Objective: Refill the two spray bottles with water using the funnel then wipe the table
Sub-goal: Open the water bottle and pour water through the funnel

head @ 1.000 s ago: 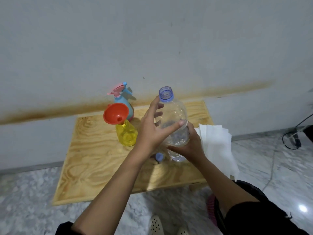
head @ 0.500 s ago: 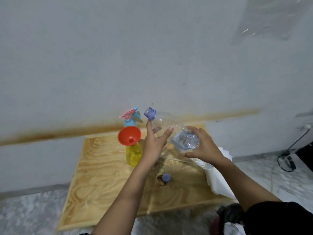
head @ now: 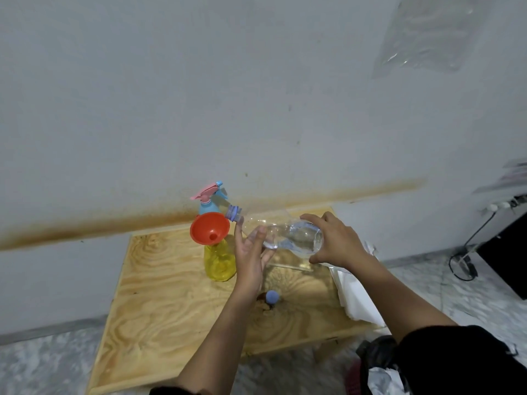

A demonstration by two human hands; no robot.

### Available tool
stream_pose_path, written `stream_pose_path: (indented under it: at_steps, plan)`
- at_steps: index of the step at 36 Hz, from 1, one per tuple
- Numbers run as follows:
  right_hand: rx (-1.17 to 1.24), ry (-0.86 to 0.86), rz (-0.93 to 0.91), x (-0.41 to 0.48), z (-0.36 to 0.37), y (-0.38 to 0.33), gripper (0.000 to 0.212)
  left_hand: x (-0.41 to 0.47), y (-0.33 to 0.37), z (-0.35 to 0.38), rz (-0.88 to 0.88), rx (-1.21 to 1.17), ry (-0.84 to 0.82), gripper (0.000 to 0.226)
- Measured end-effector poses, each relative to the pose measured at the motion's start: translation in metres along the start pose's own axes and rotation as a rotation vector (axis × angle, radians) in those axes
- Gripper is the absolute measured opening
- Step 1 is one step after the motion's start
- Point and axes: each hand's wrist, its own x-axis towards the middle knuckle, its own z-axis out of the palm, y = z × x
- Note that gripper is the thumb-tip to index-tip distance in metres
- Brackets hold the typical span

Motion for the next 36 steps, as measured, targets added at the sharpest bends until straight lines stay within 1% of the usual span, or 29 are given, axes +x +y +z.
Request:
stream_pose_path:
  at_steps: [6, 8, 12, 14, 21, 26, 36]
  plan:
    - [-0.029, -0.001, 0.009, 0.000, -0.004, -0.004, 0.093, 0.001, -0.001, -0.002, -0.049, -0.121, 0.011, 0.074]
    - [-0.037, -0.004, 0.010, 0.000, -0.007, -0.006, 0.092, 0.001, -0.002, -0.001, -0.055, -0.133, 0.022, 0.071]
    - [-0.070, -0.014, 0.011, 0.001, -0.015, -0.009, 0.092, 0.003, -0.005, 0.000, -0.058, -0.167, 0.025, 0.058]
    - [-0.079, -0.017, 0.011, 0.002, -0.017, -0.010, 0.093, 0.003, -0.005, 0.001, -0.057, -0.190, 0.028, 0.056]
    - [-0.078, -0.028, 0.020, 0.004, -0.021, -0.012, 0.092, 0.002, -0.006, 0.001, -0.072, -0.227, 0.009, 0.063]
    - [-0.102, -0.038, 0.012, 0.004, -0.021, -0.013, 0.093, 0.001, -0.006, -0.001, -0.125, -0.260, 0.017, 0.081]
    - [-0.152, -0.023, -0.008, 0.008, -0.026, -0.014, 0.091, 0.002, -0.010, 0.002, -0.142, -0.324, 0.036, 0.085]
